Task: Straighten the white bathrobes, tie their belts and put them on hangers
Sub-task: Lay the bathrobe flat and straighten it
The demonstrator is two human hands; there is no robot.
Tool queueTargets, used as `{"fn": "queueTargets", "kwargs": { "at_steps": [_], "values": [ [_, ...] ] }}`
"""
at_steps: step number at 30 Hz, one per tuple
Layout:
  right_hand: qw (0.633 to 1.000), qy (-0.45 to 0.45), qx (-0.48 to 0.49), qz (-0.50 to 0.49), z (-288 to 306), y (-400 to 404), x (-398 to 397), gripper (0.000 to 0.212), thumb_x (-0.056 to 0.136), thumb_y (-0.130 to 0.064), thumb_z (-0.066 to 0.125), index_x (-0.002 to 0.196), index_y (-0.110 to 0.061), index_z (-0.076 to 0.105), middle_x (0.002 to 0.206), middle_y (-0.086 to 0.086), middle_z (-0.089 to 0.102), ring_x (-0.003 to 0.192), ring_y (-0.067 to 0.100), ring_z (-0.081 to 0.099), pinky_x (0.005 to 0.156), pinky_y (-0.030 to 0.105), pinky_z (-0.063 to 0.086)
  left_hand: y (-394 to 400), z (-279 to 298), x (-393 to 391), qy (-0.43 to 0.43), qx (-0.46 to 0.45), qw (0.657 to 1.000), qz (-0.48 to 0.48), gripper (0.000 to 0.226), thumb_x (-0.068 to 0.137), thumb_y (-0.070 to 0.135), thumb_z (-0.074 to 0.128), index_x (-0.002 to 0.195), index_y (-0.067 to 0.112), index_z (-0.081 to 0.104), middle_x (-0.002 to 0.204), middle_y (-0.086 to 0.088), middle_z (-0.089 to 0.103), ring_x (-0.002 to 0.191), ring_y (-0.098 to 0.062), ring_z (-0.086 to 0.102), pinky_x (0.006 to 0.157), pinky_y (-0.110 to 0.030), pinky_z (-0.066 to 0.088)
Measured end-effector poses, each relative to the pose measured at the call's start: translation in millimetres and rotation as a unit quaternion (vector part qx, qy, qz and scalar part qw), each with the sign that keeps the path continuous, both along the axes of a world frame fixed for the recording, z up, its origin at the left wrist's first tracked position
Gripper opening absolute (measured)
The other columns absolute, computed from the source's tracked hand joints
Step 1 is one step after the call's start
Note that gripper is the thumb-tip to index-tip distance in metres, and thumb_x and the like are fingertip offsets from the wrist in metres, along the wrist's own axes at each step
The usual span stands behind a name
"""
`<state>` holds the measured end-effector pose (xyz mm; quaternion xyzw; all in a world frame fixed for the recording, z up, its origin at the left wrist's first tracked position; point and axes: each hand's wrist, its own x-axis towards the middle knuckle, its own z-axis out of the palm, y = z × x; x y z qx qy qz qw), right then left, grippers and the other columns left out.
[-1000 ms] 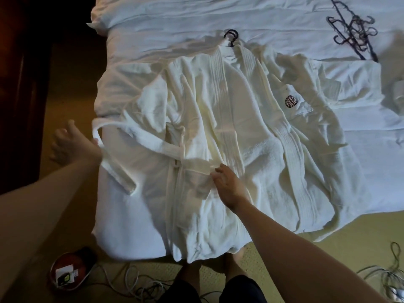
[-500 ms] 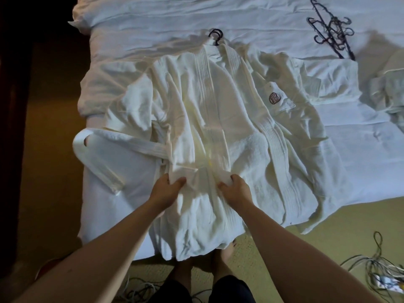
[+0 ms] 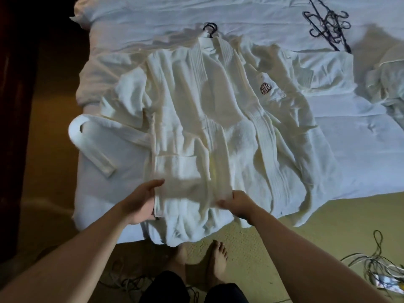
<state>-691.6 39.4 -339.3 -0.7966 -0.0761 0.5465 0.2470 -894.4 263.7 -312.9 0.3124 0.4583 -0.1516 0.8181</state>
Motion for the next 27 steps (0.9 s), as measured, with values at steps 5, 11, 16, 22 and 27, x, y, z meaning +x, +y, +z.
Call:
{"fn": "queueTargets", "kwargs": {
  "at_steps": [5,11,16,22,27],
  "values": [
    [0.986,-0.145,0.035,-0.071,23.6,-22.4,13.4,0.015,0.099,-0.021,0.059,0.102,-0.008,0.065,0.085,0.001,0.064,0.082,0.023,0.063,0.061,0.025,0.047,-16.9,1.9,-16.8,0.003,0.045,0.995,0.087,0.043,0.099,0.035,0.039,0.120,0.017,0.072,0.117,-0.014,0.072,0.103,-0.040,0.070,0.096,-0.055,0.045],
    [0.961,-0.250,0.021,-0.117,32.8,-54.7,46.1,0.026,0.097,-0.033,0.061,0.102,-0.008,0.066,0.092,0.007,0.065,0.092,0.031,0.062,0.076,0.034,0.046,-30.9,-10.3,-18.1,0.037,0.116,0.988,0.098,0.030,0.097,0.033,0.055,0.121,0.019,0.065,0.119,-0.010,0.072,0.106,-0.029,0.070,0.096,-0.048,0.048],
    [0.995,-0.081,0.023,0.048,22.7,-74.1,20.2,0.046,0.080,-0.034,0.077,0.119,-0.012,0.065,0.106,0.003,0.071,0.098,0.025,0.068,0.089,0.047,0.058,-91.7,-32.1,-21.3,0.103,0.259,0.960,-0.019,0.011,0.098,0.031,0.064,0.103,0.022,0.068,0.106,-0.005,0.075,0.104,-0.026,0.069,0.097,-0.044,0.052],
    [0.968,-0.242,0.066,-0.015,21.3,-92.0,14.7,0.016,0.099,-0.023,0.056,0.097,-0.007,0.053,0.083,0.001,0.058,0.084,0.030,0.055,0.066,0.035,0.036,-105.3,-25.0,-42.7,0.178,0.439,0.876,0.091,0.023,0.095,0.033,0.067,0.105,0.013,0.060,0.093,-0.002,0.064,0.081,-0.017,0.060,0.065,-0.034,0.049],
    [0.976,-0.211,0.046,0.039,12.4,-98.0,11.7,0.019,0.100,-0.023,0.057,0.110,-0.007,0.056,0.098,0.006,0.058,0.088,0.027,0.052,0.070,0.032,0.035,-118.9,-38.6,-45.7,0.208,0.457,0.852,0.149,0.025,0.096,0.031,0.065,0.105,0.009,0.058,0.094,-0.005,0.063,0.089,-0.028,0.061,0.070,-0.038,0.047]
  ]
}}
